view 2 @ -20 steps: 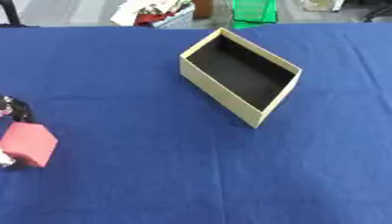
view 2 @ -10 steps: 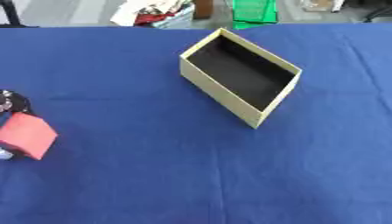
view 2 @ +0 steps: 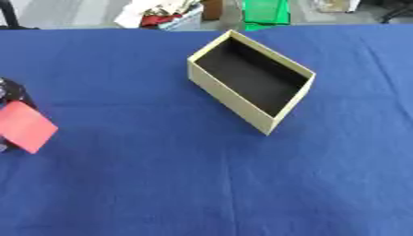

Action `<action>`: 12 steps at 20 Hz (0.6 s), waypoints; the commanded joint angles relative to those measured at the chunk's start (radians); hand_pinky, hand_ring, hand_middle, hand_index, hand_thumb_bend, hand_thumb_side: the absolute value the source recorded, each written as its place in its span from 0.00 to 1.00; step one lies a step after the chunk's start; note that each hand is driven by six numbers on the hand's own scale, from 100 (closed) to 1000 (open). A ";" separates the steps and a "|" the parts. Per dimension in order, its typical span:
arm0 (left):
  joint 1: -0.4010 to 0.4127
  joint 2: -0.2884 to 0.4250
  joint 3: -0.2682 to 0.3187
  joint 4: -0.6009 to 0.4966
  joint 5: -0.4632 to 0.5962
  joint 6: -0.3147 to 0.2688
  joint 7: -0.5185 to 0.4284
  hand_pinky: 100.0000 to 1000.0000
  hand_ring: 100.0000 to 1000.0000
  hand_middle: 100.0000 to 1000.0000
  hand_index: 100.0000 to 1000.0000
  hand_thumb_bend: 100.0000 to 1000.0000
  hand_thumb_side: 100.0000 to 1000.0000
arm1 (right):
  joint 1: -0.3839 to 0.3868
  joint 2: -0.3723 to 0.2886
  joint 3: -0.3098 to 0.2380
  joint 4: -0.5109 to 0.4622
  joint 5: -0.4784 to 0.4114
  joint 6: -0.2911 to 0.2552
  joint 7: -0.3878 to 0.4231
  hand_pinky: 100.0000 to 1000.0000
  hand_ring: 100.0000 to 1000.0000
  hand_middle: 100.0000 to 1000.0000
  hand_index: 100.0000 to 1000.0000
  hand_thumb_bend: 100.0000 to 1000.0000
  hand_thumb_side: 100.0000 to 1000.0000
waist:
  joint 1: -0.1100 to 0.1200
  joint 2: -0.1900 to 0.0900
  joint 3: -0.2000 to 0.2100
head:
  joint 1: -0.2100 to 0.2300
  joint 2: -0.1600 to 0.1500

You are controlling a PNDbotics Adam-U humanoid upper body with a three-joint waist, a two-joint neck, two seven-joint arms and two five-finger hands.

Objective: Pick up objects on the table and place them in the box.

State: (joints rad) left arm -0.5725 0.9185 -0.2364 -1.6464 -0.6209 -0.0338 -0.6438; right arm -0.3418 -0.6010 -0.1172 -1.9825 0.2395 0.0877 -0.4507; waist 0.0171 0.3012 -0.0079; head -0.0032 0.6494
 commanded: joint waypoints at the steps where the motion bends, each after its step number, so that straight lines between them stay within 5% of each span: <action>1: -0.040 0.005 0.027 -0.016 0.017 0.017 0.008 0.66 0.60 0.61 0.67 0.25 0.01 | -0.006 -0.021 -0.013 -0.005 -0.002 -0.003 -0.003 0.79 0.76 0.75 0.81 0.00 0.94 | 0.002 -0.024 0.000 | -0.006 -0.004; 4: -0.089 -0.020 0.029 -0.008 0.031 0.027 0.012 0.65 0.59 0.60 0.65 0.22 0.01 | -0.007 -0.022 -0.013 -0.005 -0.002 -0.004 -0.003 0.79 0.76 0.75 0.81 0.00 0.94 | 0.005 -0.026 0.000 | -0.007 -0.002; 5: -0.107 -0.030 0.028 -0.004 0.036 0.030 0.012 0.65 0.59 0.60 0.65 0.15 0.08 | -0.007 -0.023 -0.012 -0.005 -0.002 -0.004 -0.002 0.79 0.76 0.75 0.81 0.00 0.95 | 0.005 -0.027 -0.001 | -0.008 -0.002; 6: -0.127 -0.042 0.028 0.000 0.040 0.032 0.013 0.64 0.58 0.59 0.65 0.20 0.01 | -0.007 -0.023 -0.012 -0.005 -0.002 -0.004 -0.002 0.79 0.76 0.75 0.81 0.00 0.94 | 0.006 -0.028 -0.002 | -0.008 -0.002; 12: -0.273 -0.141 0.015 0.052 0.059 0.043 0.004 0.64 0.58 0.59 0.64 0.11 0.00 | -0.012 -0.025 -0.008 -0.004 -0.002 -0.006 0.002 0.79 0.76 0.75 0.81 0.00 0.94 | 0.011 -0.035 -0.013 | -0.006 -0.004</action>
State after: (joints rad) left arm -0.8236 0.7771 -0.2301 -1.5977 -0.5687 0.0058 -0.6380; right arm -0.3432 -0.6013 -0.1168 -1.9822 0.2395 0.0846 -0.4500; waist 0.0293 0.2891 -0.0219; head -0.0103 0.6495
